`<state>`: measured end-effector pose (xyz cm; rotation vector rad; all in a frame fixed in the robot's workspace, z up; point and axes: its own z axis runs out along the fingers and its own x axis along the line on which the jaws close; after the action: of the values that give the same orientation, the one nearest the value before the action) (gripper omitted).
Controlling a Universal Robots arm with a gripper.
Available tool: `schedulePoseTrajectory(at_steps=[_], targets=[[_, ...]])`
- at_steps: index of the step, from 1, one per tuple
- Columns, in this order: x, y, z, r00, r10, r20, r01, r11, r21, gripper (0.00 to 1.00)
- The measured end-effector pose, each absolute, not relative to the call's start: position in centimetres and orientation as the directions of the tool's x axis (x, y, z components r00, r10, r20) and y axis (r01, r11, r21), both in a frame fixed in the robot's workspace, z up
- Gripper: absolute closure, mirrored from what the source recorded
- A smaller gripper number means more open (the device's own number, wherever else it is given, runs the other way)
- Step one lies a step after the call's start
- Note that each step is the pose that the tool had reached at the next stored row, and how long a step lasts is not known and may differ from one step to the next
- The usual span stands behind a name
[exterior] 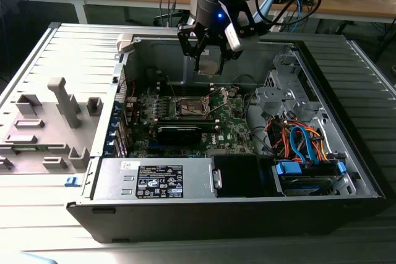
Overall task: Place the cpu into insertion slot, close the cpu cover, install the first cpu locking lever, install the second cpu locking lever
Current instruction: 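Place the cpu into insertion slot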
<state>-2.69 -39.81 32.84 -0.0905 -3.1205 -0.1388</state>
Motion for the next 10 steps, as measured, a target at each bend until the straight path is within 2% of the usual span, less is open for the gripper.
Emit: schedulePoseTrajectory(at_steps=[10], targets=[[-2.69, -39.81, 32.82, -0.998, 0.064, 0.019, 0.066, 0.994, 0.088, 0.45]])
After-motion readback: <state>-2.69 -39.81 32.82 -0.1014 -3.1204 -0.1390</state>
